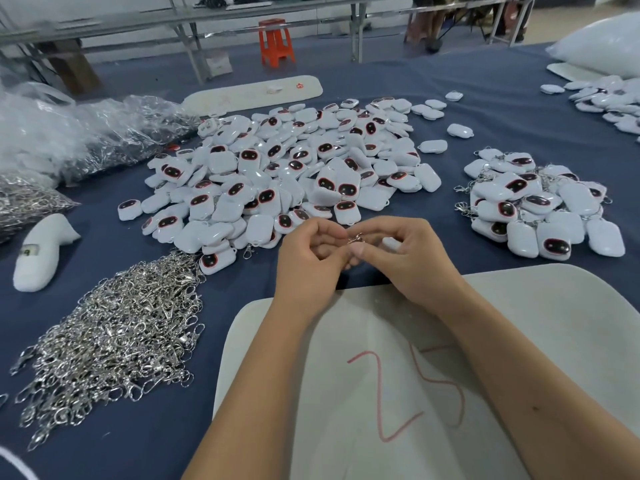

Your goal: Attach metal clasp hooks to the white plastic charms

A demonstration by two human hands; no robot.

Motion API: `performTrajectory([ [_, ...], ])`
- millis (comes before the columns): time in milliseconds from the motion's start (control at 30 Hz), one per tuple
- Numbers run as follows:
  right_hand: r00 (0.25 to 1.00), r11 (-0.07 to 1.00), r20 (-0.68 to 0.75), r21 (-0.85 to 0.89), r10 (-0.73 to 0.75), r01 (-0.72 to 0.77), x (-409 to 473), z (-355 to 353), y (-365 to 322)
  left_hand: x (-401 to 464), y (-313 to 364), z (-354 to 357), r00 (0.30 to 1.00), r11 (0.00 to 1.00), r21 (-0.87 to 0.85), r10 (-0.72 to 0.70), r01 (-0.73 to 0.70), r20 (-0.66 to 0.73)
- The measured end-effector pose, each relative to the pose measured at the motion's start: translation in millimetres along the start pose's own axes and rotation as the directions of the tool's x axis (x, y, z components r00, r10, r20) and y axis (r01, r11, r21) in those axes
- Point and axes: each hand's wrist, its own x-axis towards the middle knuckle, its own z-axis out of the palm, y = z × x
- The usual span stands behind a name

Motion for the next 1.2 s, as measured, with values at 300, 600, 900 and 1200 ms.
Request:
performTrajectory([
  [300,0.979,0.991,-0.171,0.088,0.114,-0.1,-0.6,-2.7,2.3,1.6,1.6,-1.8,0.996,1.0,0.027,-0.011,0.014,-0.09],
  [600,0.978,0.984,-0.133,0.102,0.159,-0.146,-1.4,-5.1,3.4,2.5,-0.8,-1.8,0.995,0.999,0.035,-0.02,0.023,-0.094],
  [900,0.998,0.99,-0.018,-0.125,0.055,-0.057,-0.2,2.9,-2.7,-0.4,7.3,-1.3,0.998,0.992,-0.124,-0.046,0.04,-0.043],
  [1200,0.968,0.982,-0.172,0.087,0.181,-0.168,-0.2,-5.4,-2.0,-1.8,4.6,1.2,0.992,0.988,0.122,0.101,-0.091,-0.073],
])
